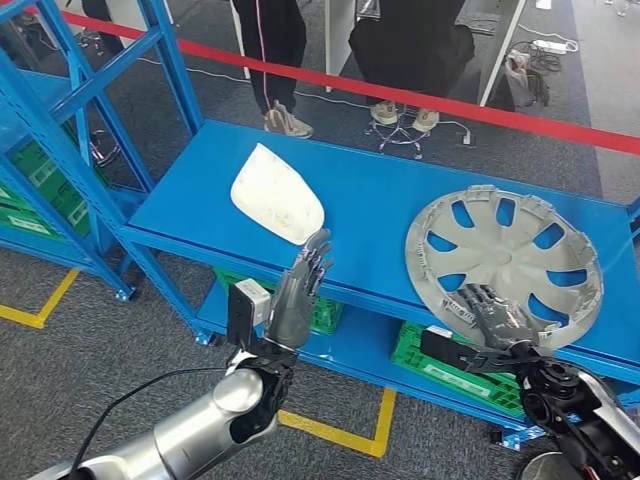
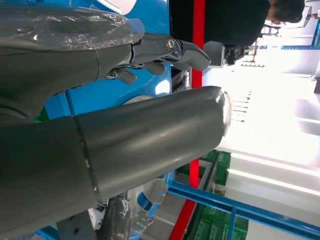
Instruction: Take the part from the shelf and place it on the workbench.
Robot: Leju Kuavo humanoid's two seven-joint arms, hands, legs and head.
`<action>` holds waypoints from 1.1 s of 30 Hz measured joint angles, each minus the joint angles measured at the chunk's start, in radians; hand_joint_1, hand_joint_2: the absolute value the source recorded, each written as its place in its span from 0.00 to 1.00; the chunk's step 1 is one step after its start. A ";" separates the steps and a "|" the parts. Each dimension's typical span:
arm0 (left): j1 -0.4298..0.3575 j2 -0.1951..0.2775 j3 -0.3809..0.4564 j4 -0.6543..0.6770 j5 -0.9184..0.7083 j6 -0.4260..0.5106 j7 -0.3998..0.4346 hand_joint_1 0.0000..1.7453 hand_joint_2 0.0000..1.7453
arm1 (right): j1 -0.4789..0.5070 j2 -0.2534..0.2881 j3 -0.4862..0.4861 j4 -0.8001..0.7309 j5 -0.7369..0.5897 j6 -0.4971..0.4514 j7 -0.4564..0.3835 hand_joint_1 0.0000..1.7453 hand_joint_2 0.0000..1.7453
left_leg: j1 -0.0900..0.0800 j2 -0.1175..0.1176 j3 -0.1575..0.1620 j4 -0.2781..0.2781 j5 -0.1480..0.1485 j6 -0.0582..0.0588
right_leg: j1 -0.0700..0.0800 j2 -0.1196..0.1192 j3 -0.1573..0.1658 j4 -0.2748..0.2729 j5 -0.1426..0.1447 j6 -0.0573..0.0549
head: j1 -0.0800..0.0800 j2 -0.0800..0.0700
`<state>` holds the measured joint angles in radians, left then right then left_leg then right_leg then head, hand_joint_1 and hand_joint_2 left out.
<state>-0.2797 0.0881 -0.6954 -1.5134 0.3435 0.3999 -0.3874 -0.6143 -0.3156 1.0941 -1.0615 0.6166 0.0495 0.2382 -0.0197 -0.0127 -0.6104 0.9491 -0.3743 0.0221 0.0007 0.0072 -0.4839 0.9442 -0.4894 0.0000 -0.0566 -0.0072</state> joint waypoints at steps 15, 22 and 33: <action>-0.001 0.000 0.000 0.011 0.002 -0.017 -0.012 0.00 0.00 | 0.014 0.012 -0.024 0.046 0.095 -0.047 -0.031 1.00 1.00 | 0.000 0.000 0.002 0.000 0.000 0.000 | 0.000 0.000 0.001 0.000 0.000 0.000 | 0.000 0.000; -0.001 -0.001 0.000 0.015 0.002 -0.021 -0.018 0.00 0.00 | 0.023 0.013 -0.046 0.046 0.099 -0.060 -0.039 1.00 1.00 | 0.000 0.001 0.003 0.000 0.000 0.000 | 0.000 0.000 0.002 -0.001 0.000 0.000 | 0.001 0.000; -0.002 -0.002 0.000 0.018 0.001 -0.025 -0.018 0.00 0.00 | 0.033 0.015 -0.078 0.043 0.077 -0.065 -0.041 1.00 1.00 | 0.000 0.001 0.004 0.000 0.000 0.001 | 0.000 0.000 0.003 0.000 0.000 0.000 | 0.000 0.000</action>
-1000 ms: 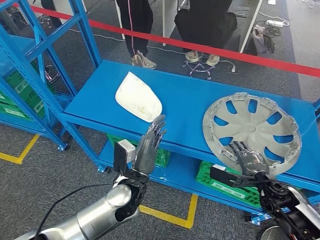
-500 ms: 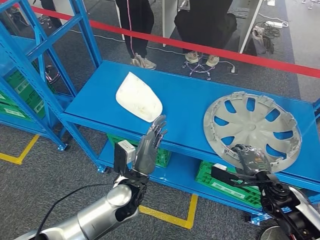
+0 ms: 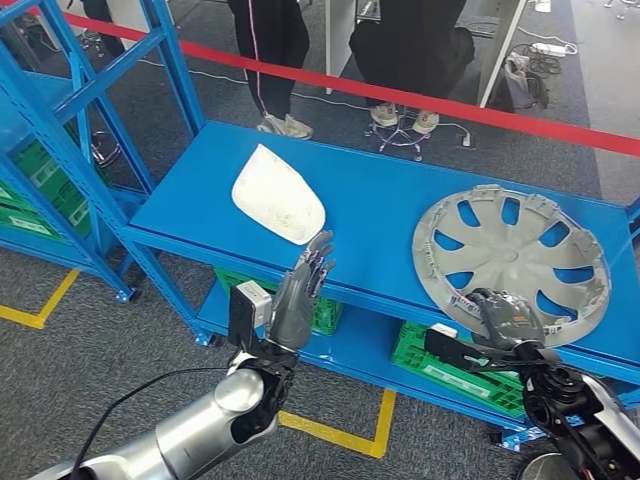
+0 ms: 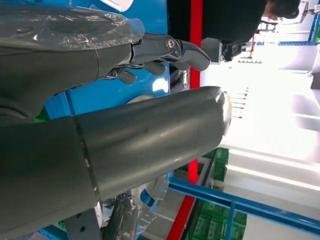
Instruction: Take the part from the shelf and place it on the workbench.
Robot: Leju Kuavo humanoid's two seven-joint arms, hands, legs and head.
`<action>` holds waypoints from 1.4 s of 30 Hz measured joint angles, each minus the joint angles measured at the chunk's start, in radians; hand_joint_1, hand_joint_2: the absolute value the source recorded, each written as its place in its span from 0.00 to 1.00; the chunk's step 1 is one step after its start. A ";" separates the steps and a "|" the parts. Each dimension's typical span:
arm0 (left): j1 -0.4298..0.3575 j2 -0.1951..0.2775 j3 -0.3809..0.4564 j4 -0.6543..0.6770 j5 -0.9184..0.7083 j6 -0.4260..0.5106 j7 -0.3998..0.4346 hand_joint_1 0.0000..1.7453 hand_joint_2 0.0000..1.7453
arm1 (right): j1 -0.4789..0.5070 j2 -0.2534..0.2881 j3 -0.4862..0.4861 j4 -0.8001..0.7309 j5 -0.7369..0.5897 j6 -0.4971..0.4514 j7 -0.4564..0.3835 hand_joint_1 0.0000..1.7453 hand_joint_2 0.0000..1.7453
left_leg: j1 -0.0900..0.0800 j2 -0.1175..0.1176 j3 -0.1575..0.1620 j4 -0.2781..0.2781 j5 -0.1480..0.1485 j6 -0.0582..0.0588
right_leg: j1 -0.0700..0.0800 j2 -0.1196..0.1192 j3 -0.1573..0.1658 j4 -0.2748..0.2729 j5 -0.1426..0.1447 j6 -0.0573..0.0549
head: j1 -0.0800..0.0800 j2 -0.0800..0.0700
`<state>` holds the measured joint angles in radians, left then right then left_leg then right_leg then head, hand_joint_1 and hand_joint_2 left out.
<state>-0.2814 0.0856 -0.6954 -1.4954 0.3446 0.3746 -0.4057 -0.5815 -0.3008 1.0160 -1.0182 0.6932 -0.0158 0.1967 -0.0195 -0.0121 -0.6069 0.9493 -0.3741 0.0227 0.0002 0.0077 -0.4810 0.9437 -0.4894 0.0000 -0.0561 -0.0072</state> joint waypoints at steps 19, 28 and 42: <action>0.015 0.003 0.001 0.003 -0.016 0.038 -0.003 0.00 0.00 | 0.024 0.001 -0.159 -0.348 -0.413 -0.131 0.001 1.00 1.00 | 0.000 0.000 -0.002 0.000 -0.001 0.000 | 0.000 0.001 -0.001 0.000 0.000 0.000 | 0.000 0.000; 0.020 0.003 0.002 0.003 -0.029 0.035 -0.001 0.00 0.00 | 0.047 0.001 -0.215 -0.516 -0.465 -0.163 -0.050 1.00 1.00 | 0.000 0.000 -0.005 0.000 -0.001 0.000 | 0.000 0.001 -0.004 0.000 0.000 0.000 | 0.000 0.000; 0.026 -0.008 0.003 0.007 -0.054 0.030 -0.020 0.00 0.00 | 0.090 0.005 -0.266 -0.768 -0.564 -0.268 -0.239 1.00 1.00 | 0.000 0.000 -0.006 -0.001 -0.002 -0.001 | 0.000 0.001 -0.006 0.000 -0.001 0.000 | 0.000 0.000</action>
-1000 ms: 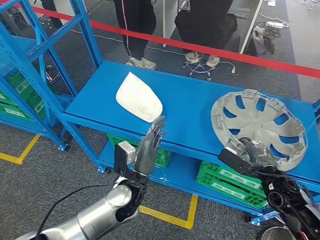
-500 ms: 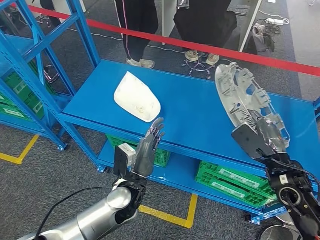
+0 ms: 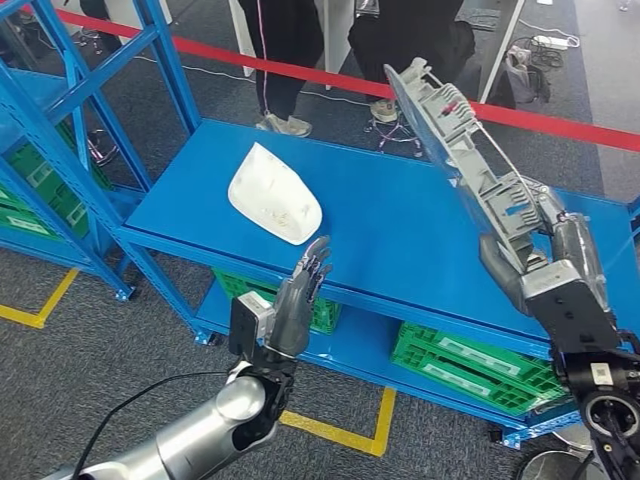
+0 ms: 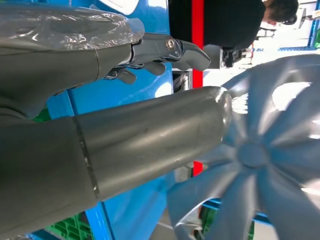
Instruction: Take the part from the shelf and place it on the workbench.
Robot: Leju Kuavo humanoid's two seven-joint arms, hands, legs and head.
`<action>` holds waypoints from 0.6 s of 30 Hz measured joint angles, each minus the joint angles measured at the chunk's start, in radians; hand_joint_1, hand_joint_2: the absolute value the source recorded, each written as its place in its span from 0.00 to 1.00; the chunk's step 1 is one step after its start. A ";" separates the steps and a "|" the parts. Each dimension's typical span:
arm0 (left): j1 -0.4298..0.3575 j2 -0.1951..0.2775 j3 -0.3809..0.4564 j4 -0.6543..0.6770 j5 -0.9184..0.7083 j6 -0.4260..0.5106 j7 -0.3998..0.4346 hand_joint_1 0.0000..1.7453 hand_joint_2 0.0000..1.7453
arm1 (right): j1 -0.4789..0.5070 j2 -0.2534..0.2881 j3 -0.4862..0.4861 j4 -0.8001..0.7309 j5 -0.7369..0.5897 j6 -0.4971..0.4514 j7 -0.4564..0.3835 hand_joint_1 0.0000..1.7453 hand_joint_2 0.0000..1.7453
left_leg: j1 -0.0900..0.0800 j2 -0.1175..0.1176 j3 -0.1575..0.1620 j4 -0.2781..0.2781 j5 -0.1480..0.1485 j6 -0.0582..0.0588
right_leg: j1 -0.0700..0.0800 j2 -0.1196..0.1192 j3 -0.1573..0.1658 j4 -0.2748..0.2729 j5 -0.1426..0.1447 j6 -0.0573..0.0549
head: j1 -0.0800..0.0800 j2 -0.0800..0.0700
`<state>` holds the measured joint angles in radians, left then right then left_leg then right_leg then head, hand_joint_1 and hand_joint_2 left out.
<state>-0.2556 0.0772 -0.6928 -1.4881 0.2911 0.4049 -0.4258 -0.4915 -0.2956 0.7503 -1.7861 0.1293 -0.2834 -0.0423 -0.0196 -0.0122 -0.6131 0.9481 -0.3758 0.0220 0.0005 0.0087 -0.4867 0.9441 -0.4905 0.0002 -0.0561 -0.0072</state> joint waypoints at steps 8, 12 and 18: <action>0.008 -0.007 0.000 0.003 -0.050 0.026 -0.036 0.00 0.25 | 0.042 0.001 -0.010 -0.092 -0.012 -0.059 -0.051 1.00 1.00 | 0.000 0.000 0.000 0.000 0.000 0.000 | 0.000 0.000 0.000 0.000 0.000 0.000 | 0.000 0.000; 0.015 -0.009 0.000 0.003 -0.050 0.009 -0.067 0.00 1.00 | 0.080 0.001 -0.017 -0.130 0.030 -0.111 -0.064 1.00 1.00 | 0.000 0.000 0.000 0.000 -0.001 -0.001 | 0.000 0.000 0.000 0.000 0.000 0.000 | 0.000 0.000; 0.027 -0.011 0.000 0.003 -0.053 -0.004 -0.091 0.00 1.00 | 0.139 0.005 -0.019 -0.150 0.085 -0.120 -0.077 1.00 1.00 | 0.000 0.000 0.000 0.000 -0.001 -0.001 | 0.000 0.000 0.000 0.000 -0.001 0.000 | 0.000 0.000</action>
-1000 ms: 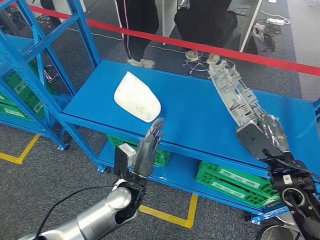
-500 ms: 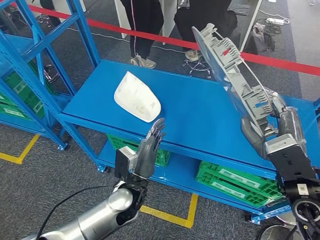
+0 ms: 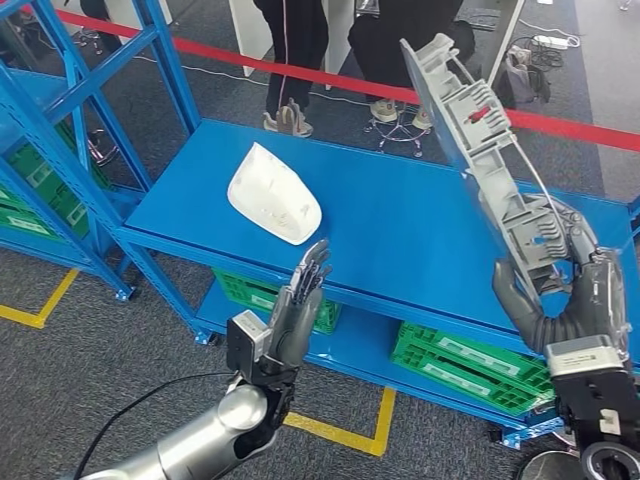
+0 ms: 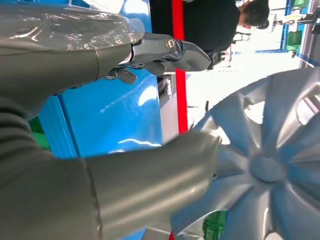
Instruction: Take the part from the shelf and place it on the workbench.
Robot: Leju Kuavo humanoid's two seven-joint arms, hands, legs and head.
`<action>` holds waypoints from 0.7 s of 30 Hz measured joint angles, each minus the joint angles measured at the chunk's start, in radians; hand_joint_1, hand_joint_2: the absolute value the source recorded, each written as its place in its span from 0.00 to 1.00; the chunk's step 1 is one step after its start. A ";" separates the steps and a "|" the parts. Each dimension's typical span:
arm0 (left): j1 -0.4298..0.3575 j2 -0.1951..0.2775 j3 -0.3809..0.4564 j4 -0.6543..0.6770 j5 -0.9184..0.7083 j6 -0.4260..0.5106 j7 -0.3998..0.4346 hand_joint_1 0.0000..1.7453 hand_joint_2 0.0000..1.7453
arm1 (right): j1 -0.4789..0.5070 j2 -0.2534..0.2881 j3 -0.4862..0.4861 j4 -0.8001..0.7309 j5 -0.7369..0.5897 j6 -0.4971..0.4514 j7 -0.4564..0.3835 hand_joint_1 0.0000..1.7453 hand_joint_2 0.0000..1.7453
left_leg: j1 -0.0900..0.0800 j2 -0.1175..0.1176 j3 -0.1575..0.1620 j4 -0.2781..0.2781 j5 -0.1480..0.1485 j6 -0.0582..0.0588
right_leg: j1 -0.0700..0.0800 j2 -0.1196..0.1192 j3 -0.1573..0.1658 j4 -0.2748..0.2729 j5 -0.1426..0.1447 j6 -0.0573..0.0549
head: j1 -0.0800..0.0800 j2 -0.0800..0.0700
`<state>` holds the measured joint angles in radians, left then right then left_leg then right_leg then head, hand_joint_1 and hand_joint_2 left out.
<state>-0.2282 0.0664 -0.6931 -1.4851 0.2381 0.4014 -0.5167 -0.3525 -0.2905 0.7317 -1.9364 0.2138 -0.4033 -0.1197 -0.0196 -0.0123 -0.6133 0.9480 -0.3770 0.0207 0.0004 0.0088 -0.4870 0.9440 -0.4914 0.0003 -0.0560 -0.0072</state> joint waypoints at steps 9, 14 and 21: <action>0.008 -0.006 0.000 0.000 0.020 -0.013 -0.011 0.00 1.00 | 0.032 0.003 0.000 -0.018 0.016 0.004 0.016 1.00 1.00 | 0.000 0.000 0.000 0.000 0.000 0.000 | 0.000 0.000 0.000 0.000 0.000 0.000 | 0.000 0.000; 0.010 -0.008 0.000 0.000 0.021 -0.013 -0.014 0.00 1.00 | 0.039 0.003 -0.001 -0.027 0.017 0.005 0.020 1.00 1.00 | 0.000 0.000 0.000 0.000 0.000 0.000 | 0.000 0.000 0.000 0.000 -0.001 0.000 | 0.000 0.000; 0.011 -0.010 0.000 0.000 0.019 -0.014 -0.008 0.00 1.00 | 0.044 0.004 -0.001 -0.034 -0.011 0.012 0.033 1.00 1.00 | 0.000 0.000 0.000 0.000 0.000 0.000 | 0.000 0.000 0.000 0.000 -0.001 0.000 | 0.000 0.000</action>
<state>-0.2175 0.0566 -0.6928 -1.4855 0.2572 0.3879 -0.5245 -0.3089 -0.2868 0.7303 -1.9706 0.2026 -0.3917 -0.0866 -0.0196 -0.0124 -0.6133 0.9480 -0.3772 0.0205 0.0004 0.0087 -0.4870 0.9440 -0.4920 0.0004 -0.0558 -0.0072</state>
